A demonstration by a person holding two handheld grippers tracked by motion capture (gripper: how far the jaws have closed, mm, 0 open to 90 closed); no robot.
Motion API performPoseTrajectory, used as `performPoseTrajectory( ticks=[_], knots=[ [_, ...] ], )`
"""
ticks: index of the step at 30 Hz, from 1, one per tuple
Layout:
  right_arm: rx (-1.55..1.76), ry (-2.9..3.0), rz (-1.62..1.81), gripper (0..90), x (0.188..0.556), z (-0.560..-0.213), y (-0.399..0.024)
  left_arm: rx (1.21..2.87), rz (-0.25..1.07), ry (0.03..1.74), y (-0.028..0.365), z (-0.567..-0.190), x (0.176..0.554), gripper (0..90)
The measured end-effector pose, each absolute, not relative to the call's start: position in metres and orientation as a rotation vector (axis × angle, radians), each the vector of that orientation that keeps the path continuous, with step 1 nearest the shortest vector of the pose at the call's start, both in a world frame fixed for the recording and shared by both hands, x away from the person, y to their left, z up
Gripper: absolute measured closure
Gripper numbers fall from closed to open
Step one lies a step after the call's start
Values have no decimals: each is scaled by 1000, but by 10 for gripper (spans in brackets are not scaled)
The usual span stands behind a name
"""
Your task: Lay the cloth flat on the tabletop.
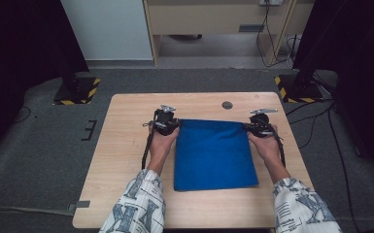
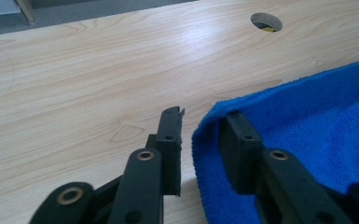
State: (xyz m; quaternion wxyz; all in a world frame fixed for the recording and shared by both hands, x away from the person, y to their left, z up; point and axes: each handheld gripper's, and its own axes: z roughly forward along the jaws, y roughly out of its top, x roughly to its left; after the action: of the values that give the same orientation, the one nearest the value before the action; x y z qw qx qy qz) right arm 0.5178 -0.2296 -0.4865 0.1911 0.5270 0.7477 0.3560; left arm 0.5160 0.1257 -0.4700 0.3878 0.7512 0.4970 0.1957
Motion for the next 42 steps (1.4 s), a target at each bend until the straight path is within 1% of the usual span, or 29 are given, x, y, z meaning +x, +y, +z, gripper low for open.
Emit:
performPoseTrajectory(
  ticks=[4,6,8,12,14,17,19,22,26,29,32,42],
  knots=[
    [1471,2091,1009,819,520,-488,-228,1898,507,1262,131,-468,514,583],
    [1471,2089,1008,830,520,-489,-228,1889,506,1268,134,-468,514,492],
    [1465,2095,999,831,521,-489,-227,1886,507,1281,137,-469,514,451],
    [1472,2095,1001,799,522,-487,-227,1882,521,1284,143,-469,511,434],
    [1465,2093,996,790,523,-487,-227,1848,514,1281,147,-469,510,419],
    [1446,2096,956,779,524,-487,-226,1826,524,1291,153,-469,508,421],
    [1463,2083,996,728,525,-486,-227,1834,551,1292,156,-468,506,419],
    [1475,2075,1015,549,527,-487,-226,1835,560,1292,159,-467,502,419],
    [1482,2037,1046,382,528,-486,-225,1833,567,1287,164,-463,499,418],
    [1483,2020,1055,324,528,-483,-225,1822,572,1280,166,-460,497,404],
    [1477,2001,1062,297,527,-479,-225,1823,571,1275,166,-458,495,382],
    [1432,2011,1111,202,519,-468,-222,1829,558,1246,171,-455,485,238]
  ],
)
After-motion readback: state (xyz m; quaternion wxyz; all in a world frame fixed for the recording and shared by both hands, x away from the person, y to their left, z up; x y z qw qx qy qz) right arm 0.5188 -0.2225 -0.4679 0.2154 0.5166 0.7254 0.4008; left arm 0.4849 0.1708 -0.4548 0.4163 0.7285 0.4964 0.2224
